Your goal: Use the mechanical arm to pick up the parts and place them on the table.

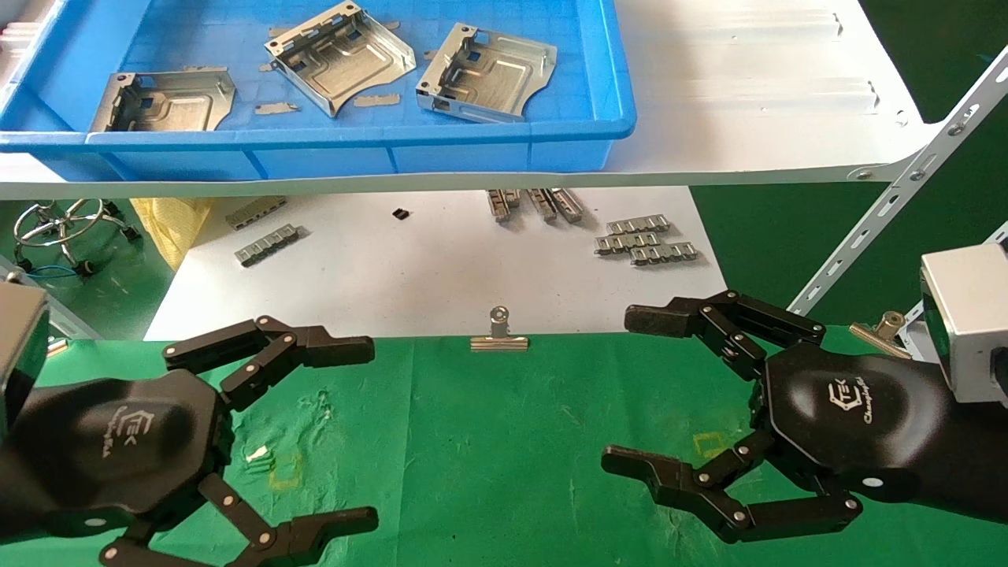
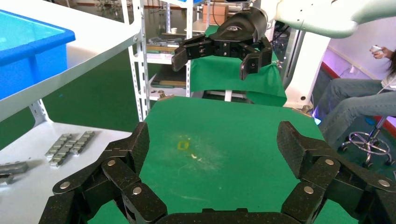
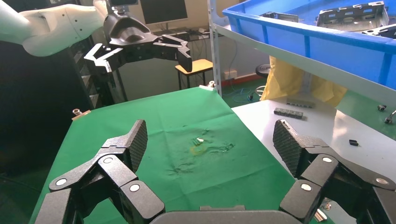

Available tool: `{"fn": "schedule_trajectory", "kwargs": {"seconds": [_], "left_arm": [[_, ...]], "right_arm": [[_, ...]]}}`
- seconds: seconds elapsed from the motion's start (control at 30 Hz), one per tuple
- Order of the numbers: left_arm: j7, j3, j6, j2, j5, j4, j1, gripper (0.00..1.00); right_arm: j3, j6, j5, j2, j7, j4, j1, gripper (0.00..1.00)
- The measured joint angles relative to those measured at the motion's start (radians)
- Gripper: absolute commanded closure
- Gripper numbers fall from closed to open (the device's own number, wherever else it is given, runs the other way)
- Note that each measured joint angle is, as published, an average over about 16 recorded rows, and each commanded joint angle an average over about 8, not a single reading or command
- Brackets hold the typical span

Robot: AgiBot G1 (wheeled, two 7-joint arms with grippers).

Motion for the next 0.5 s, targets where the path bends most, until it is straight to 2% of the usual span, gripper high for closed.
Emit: {"fn": "schedule_trajectory", "kwargs": {"seconds": [0.5], "left_arm": [[0.0, 0.0, 0.0, 0.0, 0.0, 0.0, 0.0, 0.0]], "right_arm": [[0.0, 0.0, 0.0, 0.0, 0.0, 0.0, 0.0, 1.0]]}}
